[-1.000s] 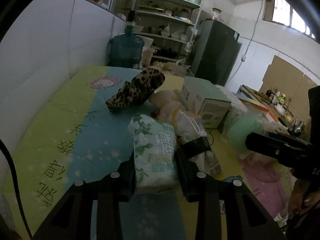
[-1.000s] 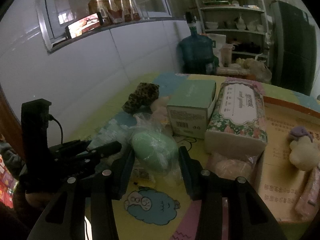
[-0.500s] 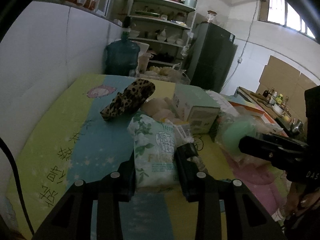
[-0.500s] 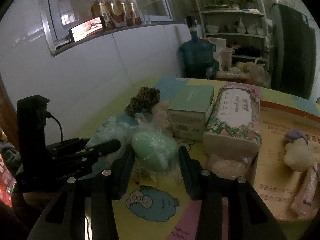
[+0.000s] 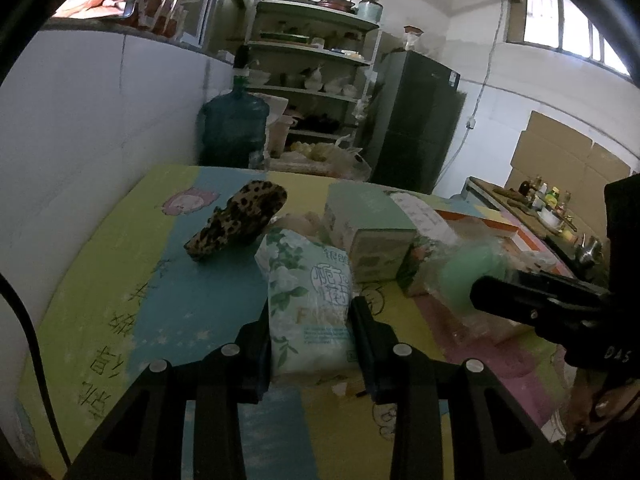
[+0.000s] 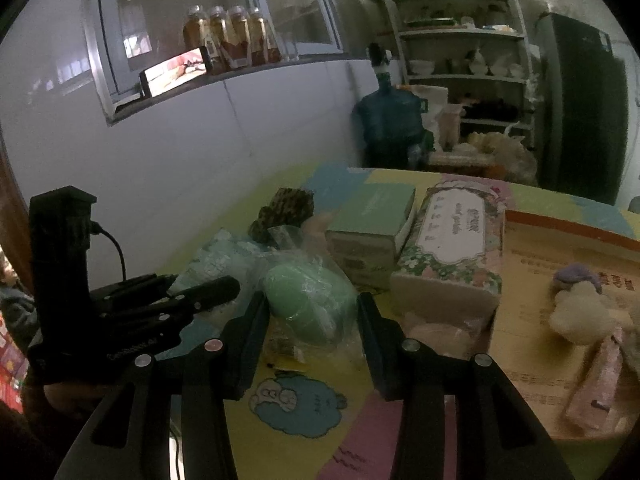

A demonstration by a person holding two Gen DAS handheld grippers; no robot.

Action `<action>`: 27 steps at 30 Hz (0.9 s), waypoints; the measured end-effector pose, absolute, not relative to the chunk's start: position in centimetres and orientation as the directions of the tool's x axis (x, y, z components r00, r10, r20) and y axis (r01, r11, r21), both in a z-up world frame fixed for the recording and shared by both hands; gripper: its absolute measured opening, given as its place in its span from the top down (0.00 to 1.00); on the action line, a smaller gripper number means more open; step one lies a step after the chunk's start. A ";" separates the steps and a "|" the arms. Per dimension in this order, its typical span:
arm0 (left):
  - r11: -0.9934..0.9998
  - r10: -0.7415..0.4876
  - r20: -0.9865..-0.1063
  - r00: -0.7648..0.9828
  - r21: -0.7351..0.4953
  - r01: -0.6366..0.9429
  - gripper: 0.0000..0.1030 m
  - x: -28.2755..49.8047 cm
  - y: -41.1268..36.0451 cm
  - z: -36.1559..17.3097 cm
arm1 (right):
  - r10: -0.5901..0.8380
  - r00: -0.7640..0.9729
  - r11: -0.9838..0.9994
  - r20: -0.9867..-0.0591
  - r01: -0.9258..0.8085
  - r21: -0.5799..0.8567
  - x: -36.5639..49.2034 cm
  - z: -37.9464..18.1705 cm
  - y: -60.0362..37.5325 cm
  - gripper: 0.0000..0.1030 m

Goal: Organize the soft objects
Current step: 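Lift and carry the floral packet and green bag with both tools over the box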

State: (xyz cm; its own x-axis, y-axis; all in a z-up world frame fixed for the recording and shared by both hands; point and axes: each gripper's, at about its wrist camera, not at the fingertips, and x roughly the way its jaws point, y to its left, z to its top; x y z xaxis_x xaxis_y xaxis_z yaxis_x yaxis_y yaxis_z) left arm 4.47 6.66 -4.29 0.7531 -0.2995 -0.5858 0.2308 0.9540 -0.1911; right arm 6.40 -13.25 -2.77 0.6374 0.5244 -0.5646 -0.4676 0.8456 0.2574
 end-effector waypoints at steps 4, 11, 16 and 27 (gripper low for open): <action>0.951 -0.309 -0.577 0.756 -0.189 0.245 0.65 4.5 5.9 -3.9 | 0.522 0.645 0.848 -0.558 -0.460 0.262 6.2 -2.7 -13.9 0.55; 0.943 -0.332 -0.564 0.757 -0.186 0.275 0.65 4.6 4.4 -3.4 | 0.511 0.663 0.857 -0.547 -0.439 0.269 5.9 -2.5 -15.2 0.55; 0.932 -0.359 -0.556 0.749 -0.183 0.312 0.65 5.0 2.8 -3.0 | 0.498 0.679 0.867 -0.540 -0.416 0.276 5.6 -2.5 -16.5 0.55; 0.900 -0.428 -0.539 0.726 -0.180 0.397 0.65 5.5 -1.4 -2.2 | 0.457 0.718 0.889 -0.524 -0.353 0.292 4.9 -2.2 -20.0 0.55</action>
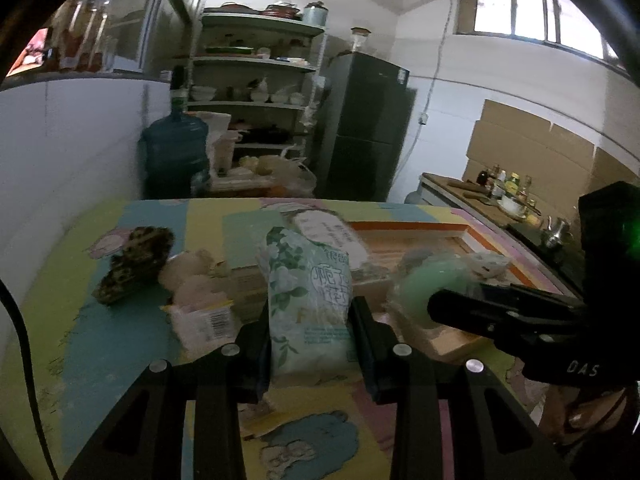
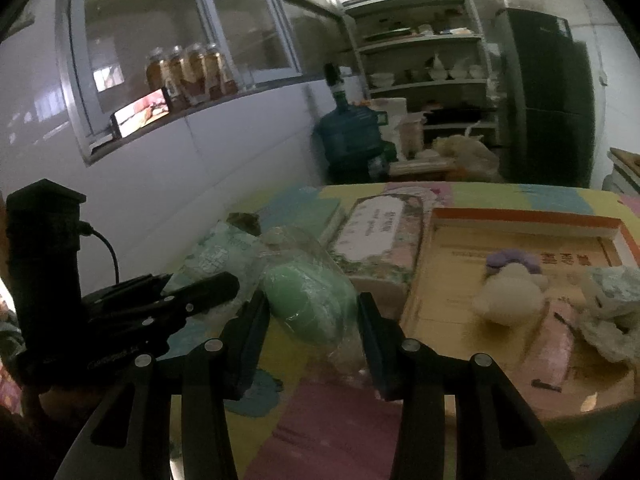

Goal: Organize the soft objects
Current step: 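Lift and carry the floral packet and green bag with both tools over the box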

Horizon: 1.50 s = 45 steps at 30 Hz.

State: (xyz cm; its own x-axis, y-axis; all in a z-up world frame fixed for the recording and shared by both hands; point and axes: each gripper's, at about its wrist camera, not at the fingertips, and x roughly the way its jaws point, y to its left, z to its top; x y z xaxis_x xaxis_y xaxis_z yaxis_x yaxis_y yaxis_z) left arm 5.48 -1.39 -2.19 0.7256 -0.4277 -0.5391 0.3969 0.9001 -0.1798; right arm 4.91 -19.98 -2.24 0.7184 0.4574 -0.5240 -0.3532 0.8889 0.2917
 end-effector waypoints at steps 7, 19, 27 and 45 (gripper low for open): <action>0.881 -0.458 -0.542 0.704 -0.175 0.439 0.65 5.8 -3.8 -2.0 | 0.438 0.738 0.897 -0.513 -0.324 0.301 4.5 -2.3 -21.8 0.55; 0.853 -0.498 -0.544 0.675 -0.164 0.496 0.65 6.4 -7.3 -1.7 | 0.408 0.766 0.907 -0.496 -0.275 0.320 4.3 -2.3 -24.9 0.55; 0.831 -0.525 -0.541 0.657 -0.157 0.534 0.65 7.2 -9.5 -1.4 | 0.377 0.789 0.915 -0.486 -0.234 0.329 4.3 -2.1 -27.3 0.55; 0.777 -0.581 -0.546 0.603 -0.153 0.610 0.65 8.7 -15.6 -1.5 | 0.281 0.842 0.932 -0.460 -0.125 0.342 3.9 -1.7 -34.0 0.55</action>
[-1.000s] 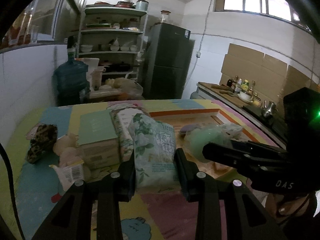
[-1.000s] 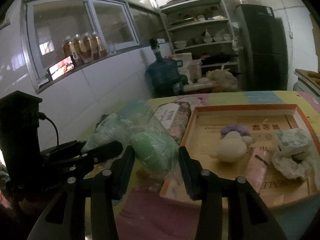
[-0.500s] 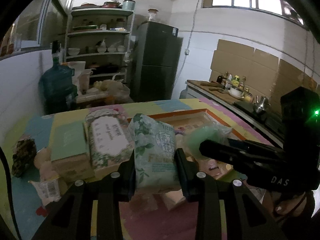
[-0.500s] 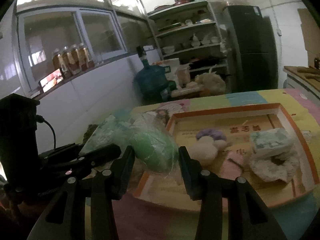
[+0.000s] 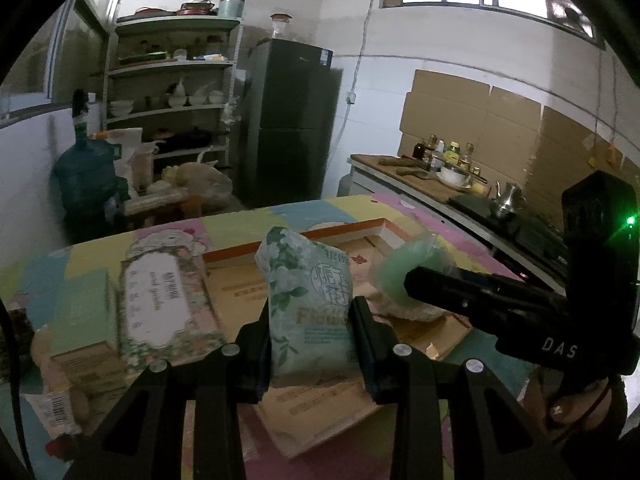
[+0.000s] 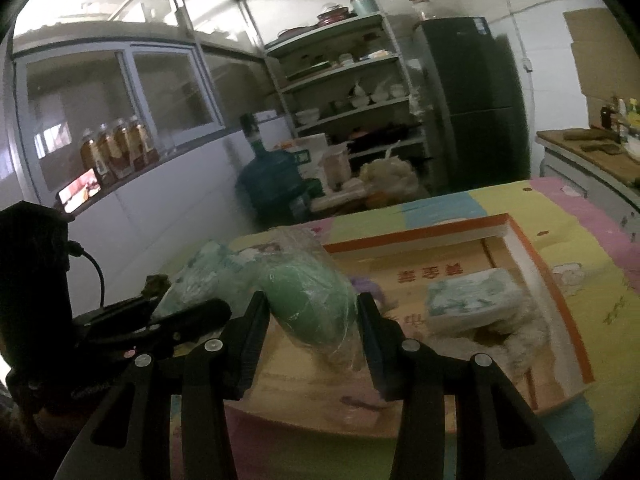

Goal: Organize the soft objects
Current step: 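Lift and carry the floral packet and green bag with both tools over the box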

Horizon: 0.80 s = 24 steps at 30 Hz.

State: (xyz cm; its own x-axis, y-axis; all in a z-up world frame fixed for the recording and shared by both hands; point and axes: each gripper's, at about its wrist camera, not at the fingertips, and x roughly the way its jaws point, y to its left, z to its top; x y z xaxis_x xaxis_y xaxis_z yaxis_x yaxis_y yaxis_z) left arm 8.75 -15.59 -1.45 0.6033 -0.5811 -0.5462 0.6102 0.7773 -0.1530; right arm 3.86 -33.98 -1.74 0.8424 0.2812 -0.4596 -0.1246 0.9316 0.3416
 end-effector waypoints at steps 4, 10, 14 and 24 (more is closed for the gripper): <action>0.763 -0.594 -0.555 0.582 -0.158 0.627 0.65 9.1 -17.2 -1.8 | 0.260 0.849 0.934 -0.460 -0.100 0.343 3.5 -1.9 -35.3 0.55; 0.739 -0.613 -0.569 0.548 -0.165 0.654 0.65 9.5 -19.8 -2.3 | 0.224 0.857 0.935 -0.465 -0.053 0.351 2.8 -2.4 -37.6 0.55; 0.724 -0.623 -0.576 0.529 -0.168 0.669 0.65 9.8 -21.4 -2.6 | 0.195 0.861 0.933 -0.469 -0.016 0.359 2.3 -2.9 -39.4 0.55; 0.705 -0.633 -0.594 0.497 -0.175 0.688 0.65 10.3 -24.2 -3.6 | 0.150 0.860 0.929 -0.487 0.046 0.367 1.4 -4.3 -43.0 0.55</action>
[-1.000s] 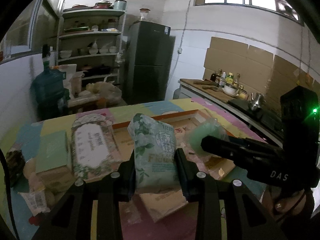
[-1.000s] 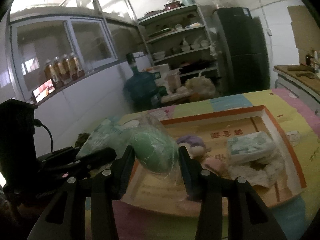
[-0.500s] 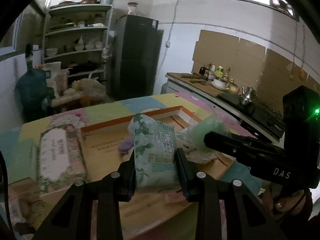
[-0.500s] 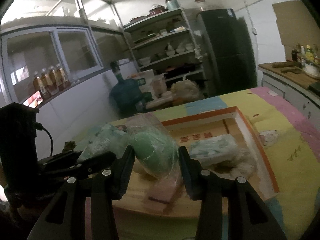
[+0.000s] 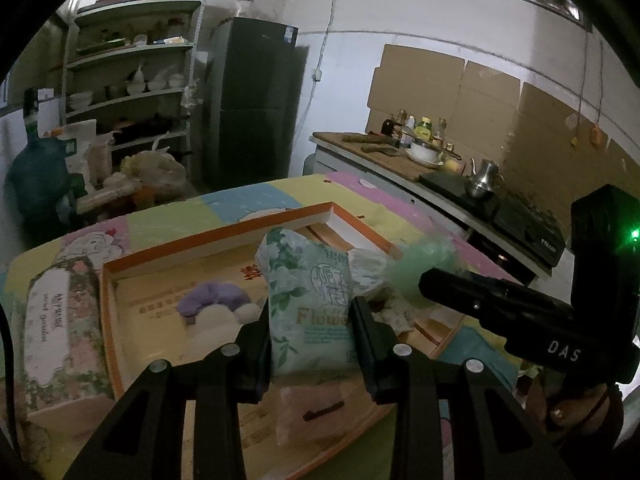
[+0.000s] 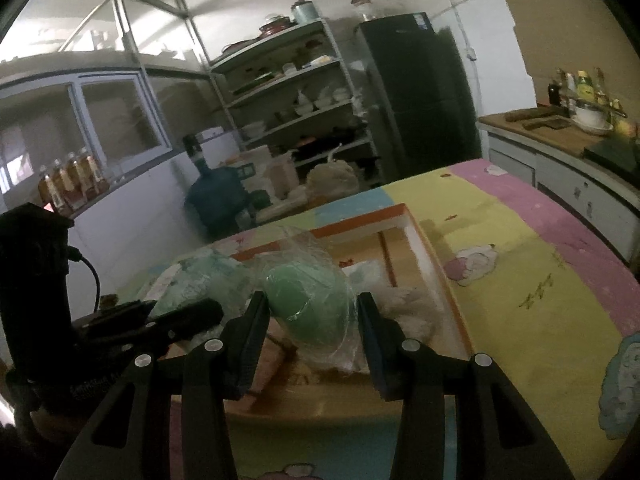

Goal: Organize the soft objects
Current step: 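Lift and carry the floral packet and green bag with both tools over the box, then lower the floral packet with the left tool and open it while the right tool releases the green bag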

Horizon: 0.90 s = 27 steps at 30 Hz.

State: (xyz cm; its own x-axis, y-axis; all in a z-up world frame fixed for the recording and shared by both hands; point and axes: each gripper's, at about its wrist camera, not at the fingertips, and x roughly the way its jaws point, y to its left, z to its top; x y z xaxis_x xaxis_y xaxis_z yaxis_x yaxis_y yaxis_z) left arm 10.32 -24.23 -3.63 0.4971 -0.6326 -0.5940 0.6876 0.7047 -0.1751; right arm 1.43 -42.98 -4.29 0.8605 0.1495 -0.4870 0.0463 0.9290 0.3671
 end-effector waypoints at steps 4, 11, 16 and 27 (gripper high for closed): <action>0.705 -0.629 -0.606 0.488 -0.179 0.686 0.65 10.7 -24.9 -4.1 | 0.144 0.857 0.926 -0.494 0.059 0.372 1.5 -4.8 -43.8 0.55; 0.709 -0.618 -0.624 0.478 -0.182 0.681 0.65 11.4 -25.9 -4.8 | 0.150 0.851 0.920 -0.503 0.066 0.387 1.6 -5.6 -44.6 0.55; 0.715 -0.610 -0.637 0.471 -0.185 0.675 0.65 11.7 -26.5 -5.4 | 0.161 0.842 0.916 -0.514 0.067 0.396 2.1 -6.2 -44.8 0.55; 0.732 -0.588 -0.666 0.459 -0.197 0.653 0.65 13.0 -27.3 -6.6 | 0.184 0.827 0.910 -0.531 0.061 0.409 4.0 -7.1 -45.0 0.55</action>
